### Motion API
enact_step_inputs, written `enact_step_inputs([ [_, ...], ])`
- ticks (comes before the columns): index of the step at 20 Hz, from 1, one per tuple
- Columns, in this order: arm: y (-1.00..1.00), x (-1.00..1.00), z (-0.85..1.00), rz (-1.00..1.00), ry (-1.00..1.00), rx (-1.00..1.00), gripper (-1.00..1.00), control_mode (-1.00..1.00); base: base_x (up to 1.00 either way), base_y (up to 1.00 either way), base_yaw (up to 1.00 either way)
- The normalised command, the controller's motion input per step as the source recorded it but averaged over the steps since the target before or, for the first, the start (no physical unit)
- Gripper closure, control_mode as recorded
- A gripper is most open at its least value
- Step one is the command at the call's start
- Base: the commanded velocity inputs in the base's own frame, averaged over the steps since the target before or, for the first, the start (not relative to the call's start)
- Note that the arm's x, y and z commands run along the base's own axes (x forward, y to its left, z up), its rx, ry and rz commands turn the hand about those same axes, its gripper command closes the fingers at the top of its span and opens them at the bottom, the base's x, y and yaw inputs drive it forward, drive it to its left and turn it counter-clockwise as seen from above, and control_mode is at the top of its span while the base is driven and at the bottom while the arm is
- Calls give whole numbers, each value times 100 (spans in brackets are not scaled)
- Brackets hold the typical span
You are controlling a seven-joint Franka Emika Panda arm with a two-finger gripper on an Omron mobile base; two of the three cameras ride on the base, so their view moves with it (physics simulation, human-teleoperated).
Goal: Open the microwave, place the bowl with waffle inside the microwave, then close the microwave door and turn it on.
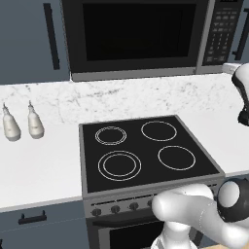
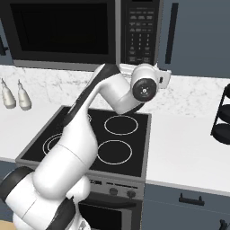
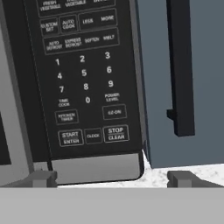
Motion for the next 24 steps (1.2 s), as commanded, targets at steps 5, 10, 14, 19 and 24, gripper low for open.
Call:
enact_step_inputs([
  [5,5,12,1,-1,-2,-2,-100,-100,0,0,0],
  [10,1,33,0,-4,0,-2,-100,-100,0,0,0],
  [14,0,38,0,-9,0,-1,-100,-100,0,0,0],
  [19,5,23,8,-15,0,-1,-100,-100,0,0,0],
  [24,28,7,10,-2,0,0,-100,-100,0,0,0],
])
